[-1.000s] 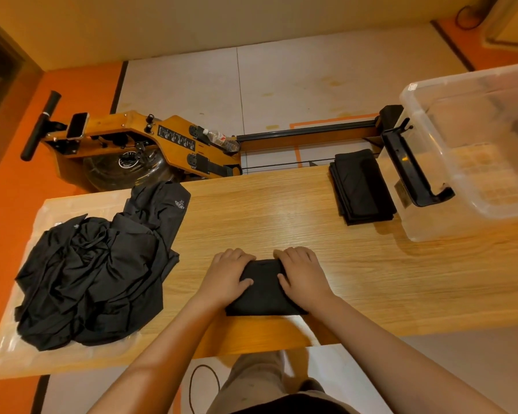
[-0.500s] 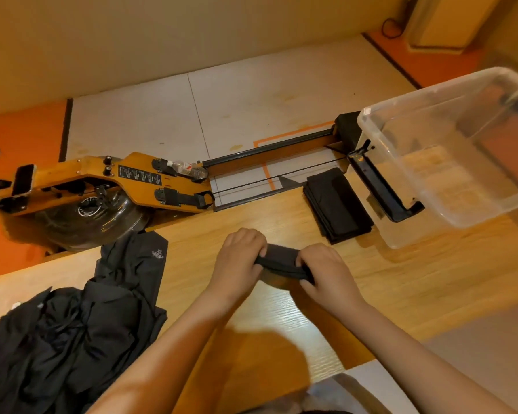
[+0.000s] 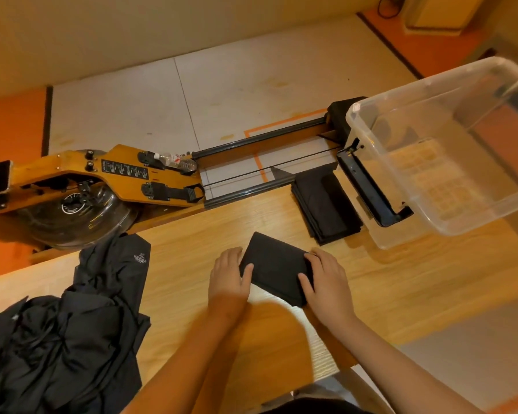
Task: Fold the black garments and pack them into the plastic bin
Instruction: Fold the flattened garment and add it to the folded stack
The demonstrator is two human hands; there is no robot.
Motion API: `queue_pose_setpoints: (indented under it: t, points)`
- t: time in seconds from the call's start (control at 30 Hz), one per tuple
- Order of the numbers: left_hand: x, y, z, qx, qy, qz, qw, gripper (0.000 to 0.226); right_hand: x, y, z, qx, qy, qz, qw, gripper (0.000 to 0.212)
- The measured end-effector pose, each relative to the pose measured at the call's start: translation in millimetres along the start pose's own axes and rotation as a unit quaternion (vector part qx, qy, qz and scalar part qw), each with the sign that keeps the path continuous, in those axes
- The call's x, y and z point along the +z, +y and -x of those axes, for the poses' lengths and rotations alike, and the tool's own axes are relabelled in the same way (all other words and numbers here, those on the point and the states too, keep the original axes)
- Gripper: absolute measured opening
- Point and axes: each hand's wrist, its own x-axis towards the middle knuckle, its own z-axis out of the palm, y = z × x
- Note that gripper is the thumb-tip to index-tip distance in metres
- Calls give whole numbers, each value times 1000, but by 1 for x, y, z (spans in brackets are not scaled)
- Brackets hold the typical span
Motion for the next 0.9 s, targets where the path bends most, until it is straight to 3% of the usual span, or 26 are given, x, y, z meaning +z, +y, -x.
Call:
queue_pose_setpoints:
  t: [0.17, 0.33, 0.43, 0.6, 0.77, 0.9]
  points:
    - [2, 30, -26, -128, -87, -63, 986, 60, -7, 4, -26, 38, -69, 33, 996, 37]
    - [3, 34, -38, -179, -155, -15, 971, 41, -9, 6, -31, 66, -116, 8, 991, 21]
    - [-2, 32, -43, -179, -192, 49, 964, 29, -16, 9, -24, 96, -126, -104, 982, 10]
    - [-27, 52, -70, -100, -209, 171, 958, 32, -46, 8, -23, 209, -94, -386, 894, 9]
    - [-38, 102, -130, -53, -243, 280, 927, 14, -69, 6, -48, 269, 22, -505, 820, 11]
    - [-16, 134, -173, -42, -234, 330, 913, 22, -70, 17, -83, 379, 88, -537, 749, 41]
